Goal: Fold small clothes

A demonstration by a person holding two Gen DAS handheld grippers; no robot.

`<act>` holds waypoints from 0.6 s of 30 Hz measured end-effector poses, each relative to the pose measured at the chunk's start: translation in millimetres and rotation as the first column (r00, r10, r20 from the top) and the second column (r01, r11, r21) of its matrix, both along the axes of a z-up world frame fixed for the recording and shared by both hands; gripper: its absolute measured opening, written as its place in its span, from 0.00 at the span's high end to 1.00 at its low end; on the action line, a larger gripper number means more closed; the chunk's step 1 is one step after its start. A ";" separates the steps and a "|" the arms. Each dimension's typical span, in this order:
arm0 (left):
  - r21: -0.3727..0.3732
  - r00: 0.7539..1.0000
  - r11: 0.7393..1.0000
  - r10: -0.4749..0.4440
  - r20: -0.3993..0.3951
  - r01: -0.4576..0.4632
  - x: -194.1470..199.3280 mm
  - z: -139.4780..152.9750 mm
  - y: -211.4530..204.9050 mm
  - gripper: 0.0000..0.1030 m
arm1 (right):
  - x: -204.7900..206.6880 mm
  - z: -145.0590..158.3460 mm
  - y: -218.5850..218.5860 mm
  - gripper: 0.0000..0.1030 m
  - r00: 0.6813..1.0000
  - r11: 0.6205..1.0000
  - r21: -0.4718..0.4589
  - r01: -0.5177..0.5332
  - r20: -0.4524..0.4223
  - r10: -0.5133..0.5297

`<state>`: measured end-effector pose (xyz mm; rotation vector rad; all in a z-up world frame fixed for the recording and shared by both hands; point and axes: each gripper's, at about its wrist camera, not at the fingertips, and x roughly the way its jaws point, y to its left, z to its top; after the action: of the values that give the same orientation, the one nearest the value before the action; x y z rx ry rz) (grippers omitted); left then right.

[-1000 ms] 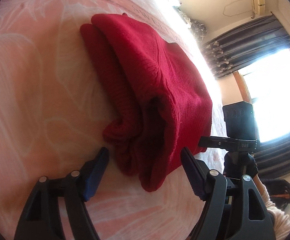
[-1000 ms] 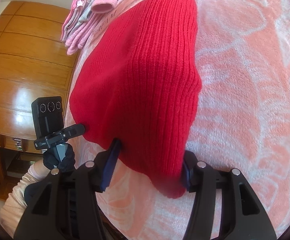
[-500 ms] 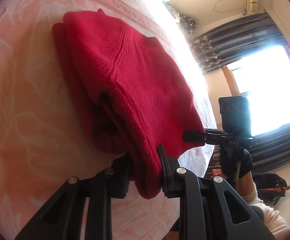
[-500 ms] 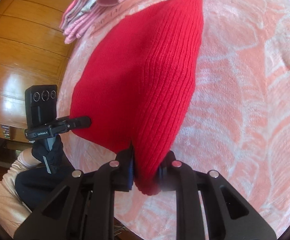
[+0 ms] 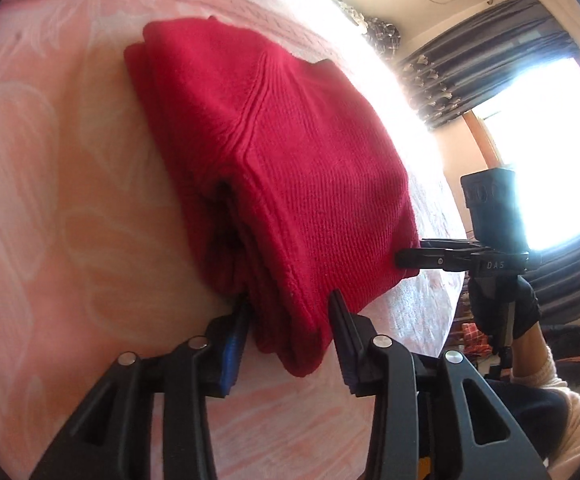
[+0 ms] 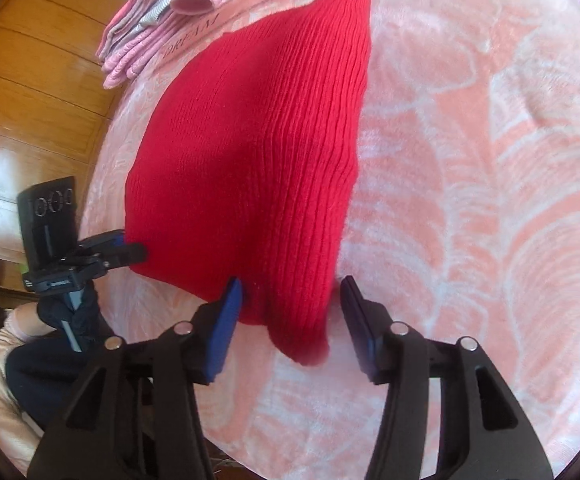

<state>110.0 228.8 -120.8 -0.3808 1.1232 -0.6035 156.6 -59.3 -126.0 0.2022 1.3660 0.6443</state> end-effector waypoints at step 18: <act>0.384 0.931 0.856 0.262 0.255 -0.347 -71.2 159.2 0.0 0.19 | -73.2 141.6 -0.3 0.12 0.927 0.946 -0.241 0.218 0.353 -0.124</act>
<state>38.8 228.8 38.4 -0.1133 0.9464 -0.0991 83.4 -59.6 15.6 -0.0144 1.0794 0.3145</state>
